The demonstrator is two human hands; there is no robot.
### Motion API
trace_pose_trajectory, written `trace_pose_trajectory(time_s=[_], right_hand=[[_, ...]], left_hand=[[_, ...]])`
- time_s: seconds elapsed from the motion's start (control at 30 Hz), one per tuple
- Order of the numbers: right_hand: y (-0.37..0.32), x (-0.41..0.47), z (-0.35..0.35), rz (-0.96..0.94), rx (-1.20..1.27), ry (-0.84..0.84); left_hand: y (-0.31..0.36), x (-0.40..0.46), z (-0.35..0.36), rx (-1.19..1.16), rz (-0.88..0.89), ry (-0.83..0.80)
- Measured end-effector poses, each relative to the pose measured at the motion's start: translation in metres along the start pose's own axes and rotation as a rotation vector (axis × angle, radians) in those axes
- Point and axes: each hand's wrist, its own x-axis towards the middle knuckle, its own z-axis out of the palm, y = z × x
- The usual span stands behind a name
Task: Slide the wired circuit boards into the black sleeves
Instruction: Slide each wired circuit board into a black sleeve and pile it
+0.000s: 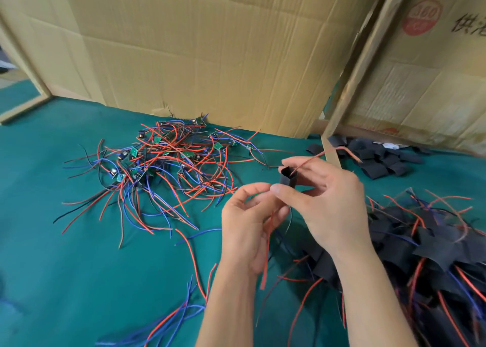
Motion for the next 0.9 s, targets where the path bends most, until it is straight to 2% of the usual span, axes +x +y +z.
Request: trace_pose_trajectory(time_s=[0.23, 0.37, 0.47, 0.57, 0.63, 0.67, 0.73, 0.8, 0.83, 0.9], right_hand=[[-0.007, -0.003, 0.003, -0.055, -0.061, 0.077], [-0.019, -0.003, -0.019, 0.011, -0.172, 0.121], [-0.028, -0.003, -0.080, 0.142, -0.197, 0.119], [-0.006, -0.008, -0.173, 0.338, -0.574, -0.084], [0.023, -0.003, -0.223, 0.290, -0.856, -0.149], [0.027, 0.006, -0.234, 0.238, -0.908, -0.149], [0.001, 0.038, -0.212, 0.145, -0.910, -0.146], [-0.041, 0.073, -0.127, 0.084, -0.944, -0.204], [-0.056, 0.079, -0.079, -0.041, -0.949, -0.280], [-0.055, 0.091, 0.010, -0.127, -0.920, -0.465]], left_hand=[[0.007, -0.001, 0.000, -0.192, -0.188, -0.141], [0.008, -0.003, -0.002, -0.033, -0.167, -0.281], [0.009, 0.001, -0.004, 0.132, -0.035, -0.114], [0.010, 0.007, -0.010, 0.159, 0.040, 0.013], [0.006, 0.011, -0.010, 0.199, 0.086, 0.074], [0.004, 0.012, -0.010, 0.215, 0.120, 0.126], [-0.002, 0.013, -0.009, 0.268, 0.200, 0.237], [-0.005, 0.013, -0.010, 0.349, 0.282, 0.316], [-0.005, 0.013, -0.012, 0.396, 0.324, 0.358], [-0.005, 0.014, -0.015, 0.492, 0.412, 0.454]])
